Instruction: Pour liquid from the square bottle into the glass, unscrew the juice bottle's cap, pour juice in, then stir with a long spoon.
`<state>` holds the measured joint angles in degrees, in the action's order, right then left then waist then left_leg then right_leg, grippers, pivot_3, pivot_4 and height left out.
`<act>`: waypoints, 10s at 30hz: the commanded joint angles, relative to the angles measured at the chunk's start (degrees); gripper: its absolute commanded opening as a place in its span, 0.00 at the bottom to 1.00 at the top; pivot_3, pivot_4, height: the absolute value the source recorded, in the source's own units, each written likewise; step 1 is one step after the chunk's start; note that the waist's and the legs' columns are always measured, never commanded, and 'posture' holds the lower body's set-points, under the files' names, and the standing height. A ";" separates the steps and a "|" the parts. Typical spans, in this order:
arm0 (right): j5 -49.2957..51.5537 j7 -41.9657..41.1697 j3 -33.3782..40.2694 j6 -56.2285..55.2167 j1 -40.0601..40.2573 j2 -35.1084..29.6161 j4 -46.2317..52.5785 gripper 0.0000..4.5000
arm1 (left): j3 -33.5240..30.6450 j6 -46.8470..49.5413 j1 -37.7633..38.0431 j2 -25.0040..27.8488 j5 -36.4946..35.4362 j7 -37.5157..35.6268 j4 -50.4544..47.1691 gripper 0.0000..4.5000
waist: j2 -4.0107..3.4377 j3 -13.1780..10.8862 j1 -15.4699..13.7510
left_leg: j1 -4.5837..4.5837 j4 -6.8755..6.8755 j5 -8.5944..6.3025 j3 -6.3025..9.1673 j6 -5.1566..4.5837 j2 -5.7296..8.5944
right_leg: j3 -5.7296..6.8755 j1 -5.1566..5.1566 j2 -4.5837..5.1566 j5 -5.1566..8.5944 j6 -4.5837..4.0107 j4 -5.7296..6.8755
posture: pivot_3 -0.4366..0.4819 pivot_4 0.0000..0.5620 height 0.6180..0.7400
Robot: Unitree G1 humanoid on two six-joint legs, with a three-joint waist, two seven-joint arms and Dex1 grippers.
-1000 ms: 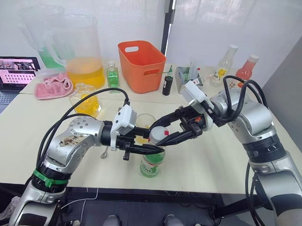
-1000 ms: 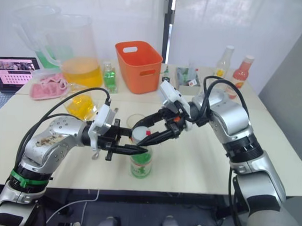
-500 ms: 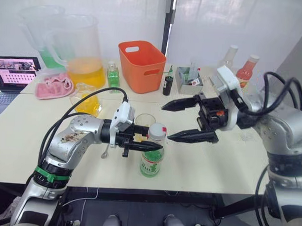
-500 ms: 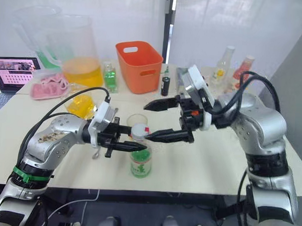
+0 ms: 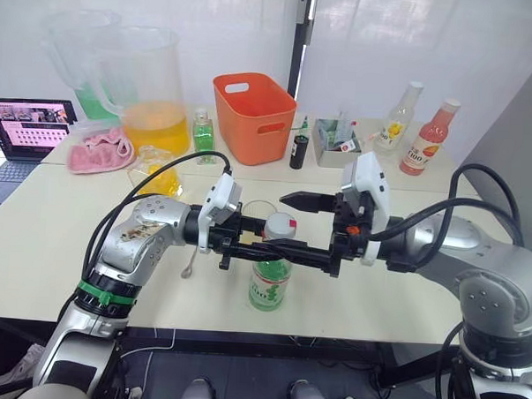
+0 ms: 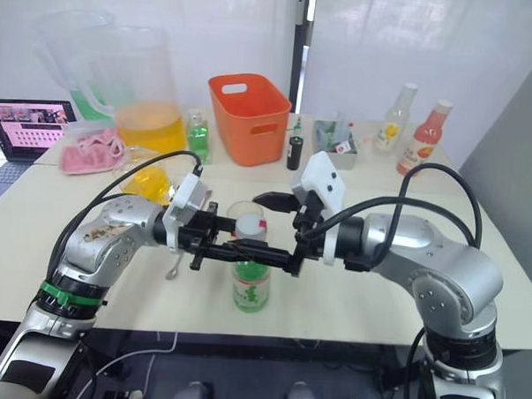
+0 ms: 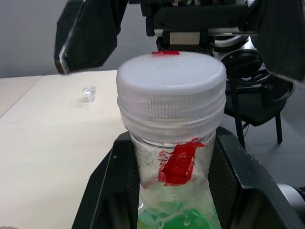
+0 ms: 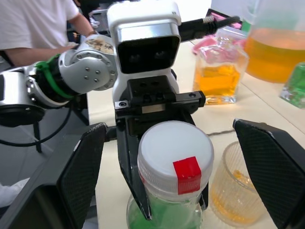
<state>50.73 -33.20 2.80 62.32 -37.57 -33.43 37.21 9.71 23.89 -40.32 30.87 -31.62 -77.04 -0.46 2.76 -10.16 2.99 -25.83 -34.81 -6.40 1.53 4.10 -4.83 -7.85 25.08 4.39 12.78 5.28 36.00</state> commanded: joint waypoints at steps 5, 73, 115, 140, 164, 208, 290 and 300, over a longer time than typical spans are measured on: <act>1.93 8.64 0.78 1.78 0.75 2.20 4.14 1.00 | 0.40 -2.56 -2.04 -1.09 2.53 -1.28 3.21 0.31 | 0.00 0.00 -0.42 | 0.00 0.00 0.00 0.00 0.00 0.00 | 0.00 -0.01 0.00 -0.01 -0.01 -0.02 | 0.48 0.27 0.85; -2.01 5.33 1.56 -4.85 5.87 3.01 4.70 1.00 | -1.65 -0.34 1.19 1.12 1.00 3.87 -1.19 0.31 | -0.03 -0.01 0.74 | 0.00 0.08 -0.01 0.11 0.02 0.00 | 0.14 -0.02 0.02 -0.02 -0.10 -0.15 | 0.48 0.27 0.85; -17.73 -51.72 -17.70 -35.06 -18.64 -2.83 -39.94 0.38 | -3.56 3.68 5.56 4.97 0.38 8.10 -11.01 0.31 | -0.04 -0.02 1.00 | -0.06 0.15 0.00 0.12 0.00 -0.02 | 0.20 0.04 -0.02 -0.02 -0.07 -0.16 | 0.48 0.27 0.85; 1.56 -2.98 2.87 1.76 -2.48 0.44 -1.51 0.90 | -0.06 -0.47 2.72 -0.48 1.51 5.24 -2.94 0.31 | -0.05 -0.02 0.07 | -0.05 0.14 0.00 0.17 0.01 -0.02 | 0.24 0.00 0.01 -0.01 -0.10 -0.15 | 0.48 0.27 0.85; 4.17 5.53 -2.47 2.70 -3.50 -0.02 -0.40 0.38 | -0.27 -2.13 1.44 -2.58 3.52 3.96 0.16 0.31 | -0.05 -0.02 -0.64 | -0.19 0.06 0.00 0.18 0.00 0.00 | 0.24 -0.01 0.04 -0.02 -0.11 -0.26 | 0.48 0.27 0.85; -0.38 -21.50 5.22 -7.31 -7.34 -0.89 -17.08 0.99 | -2.10 1.62 5.84 0.02 0.51 7.19 -6.97 0.31 | -0.10 -0.01 0.33 | -0.10 0.15 0.00 0.27 0.00 -0.02 | 0.39 0.04 0.01 0.05 -0.10 -0.02 | 0.48 0.27 0.85; -6.34 -24.91 0.07 -5.67 -12.19 -1.78 -18.60 1.00 | -2.84 2.98 7.98 0.28 -0.17 10.77 -10.19 0.31 | -0.14 -0.01 -0.42 | -0.19 0.12 0.00 0.32 0.01 -0.02 | 0.48 0.07 0.01 0.03 -0.11 -0.07 | 0.48 0.27 0.85; 1.65 -1.38 4.48 5.92 -6.89 1.82 -1.76 1.00 | -0.96 1.23 4.44 -2.36 1.16 8.11 -4.67 0.31 | -0.14 -0.01 -0.61 | -0.21 0.09 0.00 0.33 0.00 -0.01 | 0.48 0.02 0.03 0.03 -0.11 -0.12 | 0.48 0.27 0.85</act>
<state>50.75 -37.33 5.98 66.87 -43.82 -31.04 32.27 7.40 25.27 -35.54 29.03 -31.51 -68.58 -6.02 2.62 -10.17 2.38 -26.04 -34.73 -6.40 1.86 4.10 -4.85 -7.37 25.09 4.42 12.81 5.16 35.86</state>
